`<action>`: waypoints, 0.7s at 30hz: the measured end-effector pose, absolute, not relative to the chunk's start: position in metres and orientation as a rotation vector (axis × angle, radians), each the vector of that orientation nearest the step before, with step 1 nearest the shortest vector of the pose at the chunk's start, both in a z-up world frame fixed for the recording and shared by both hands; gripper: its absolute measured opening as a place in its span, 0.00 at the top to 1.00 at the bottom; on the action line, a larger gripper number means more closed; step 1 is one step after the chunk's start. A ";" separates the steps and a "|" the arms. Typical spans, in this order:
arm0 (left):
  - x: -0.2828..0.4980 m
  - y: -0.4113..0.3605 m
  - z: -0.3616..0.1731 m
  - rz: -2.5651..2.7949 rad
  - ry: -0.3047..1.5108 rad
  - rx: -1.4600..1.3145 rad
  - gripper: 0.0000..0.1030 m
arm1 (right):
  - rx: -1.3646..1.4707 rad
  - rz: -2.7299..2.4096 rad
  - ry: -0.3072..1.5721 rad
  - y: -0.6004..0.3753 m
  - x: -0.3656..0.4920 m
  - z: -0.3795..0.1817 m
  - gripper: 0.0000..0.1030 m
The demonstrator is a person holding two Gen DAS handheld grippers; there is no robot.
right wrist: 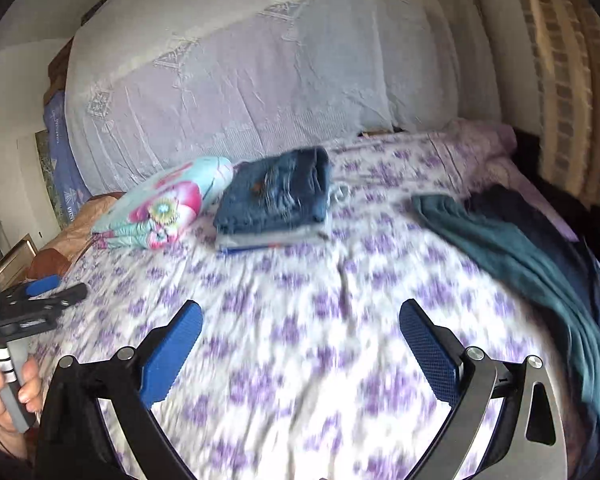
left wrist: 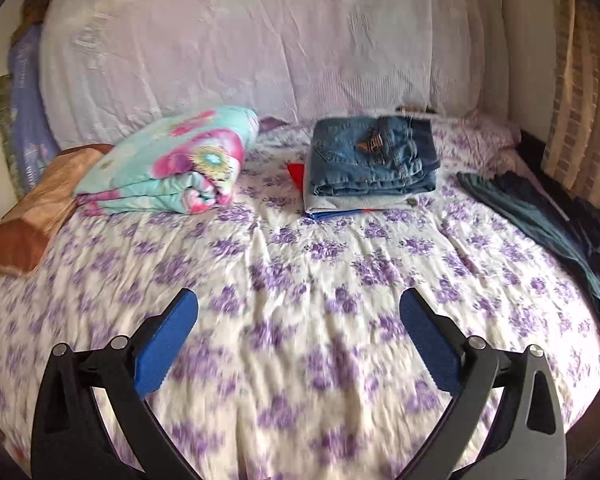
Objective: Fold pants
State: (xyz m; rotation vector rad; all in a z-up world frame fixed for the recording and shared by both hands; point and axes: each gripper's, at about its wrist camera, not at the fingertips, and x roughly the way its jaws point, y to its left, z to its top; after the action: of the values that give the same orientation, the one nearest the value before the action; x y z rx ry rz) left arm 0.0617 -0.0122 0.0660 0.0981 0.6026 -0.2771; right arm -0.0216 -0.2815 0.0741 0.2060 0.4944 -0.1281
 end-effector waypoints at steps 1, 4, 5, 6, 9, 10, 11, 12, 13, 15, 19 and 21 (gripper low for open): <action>0.042 -0.003 0.066 -0.241 0.567 0.086 0.04 | 0.206 -0.140 0.490 -0.279 -0.031 0.068 0.03; 0.014 0.014 0.062 -0.198 0.566 0.046 0.04 | 0.188 -0.180 0.462 -0.264 -0.063 0.056 0.03; 0.006 0.017 0.060 -0.204 0.581 0.036 0.04 | 0.165 -0.197 0.456 -0.257 -0.071 0.053 0.03; -0.001 0.020 0.056 -0.201 0.592 0.039 0.04 | 0.144 -0.206 0.451 -0.253 -0.077 0.050 0.03; -0.008 0.021 0.043 -0.129 0.618 0.088 0.04 | 0.078 -0.238 0.437 -0.243 -0.092 0.044 0.03; -0.008 0.022 0.039 -0.129 0.628 0.084 0.04 | 0.066 -0.244 0.433 -0.241 -0.097 0.042 0.03; -0.008 0.022 0.035 -0.132 0.638 0.078 0.04 | 0.059 -0.251 0.432 -0.240 -0.100 0.040 0.03; -0.008 0.022 0.033 -0.131 0.647 0.072 0.04 | 0.058 -0.254 0.436 -0.239 -0.103 0.038 0.03; -0.010 0.019 0.031 -0.133 0.646 0.079 0.04 | 0.060 -0.253 0.439 -0.240 -0.104 0.037 0.03; -0.013 0.013 0.031 -0.130 0.624 0.101 0.04 | 0.066 -0.252 0.448 -0.241 -0.104 0.036 0.03; -0.017 0.009 0.038 -0.142 0.591 0.089 0.05 | 0.067 -0.267 0.434 -0.243 -0.107 0.037 0.03; -0.016 0.009 0.039 -0.160 0.606 0.073 0.05 | 0.074 -0.267 0.433 -0.244 -0.108 0.037 0.03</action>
State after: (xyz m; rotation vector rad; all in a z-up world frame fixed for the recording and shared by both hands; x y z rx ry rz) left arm -0.0155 0.0092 0.0389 0.0732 0.6065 -0.1604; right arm -0.1083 -0.2442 0.0367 0.0735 0.4329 -0.2673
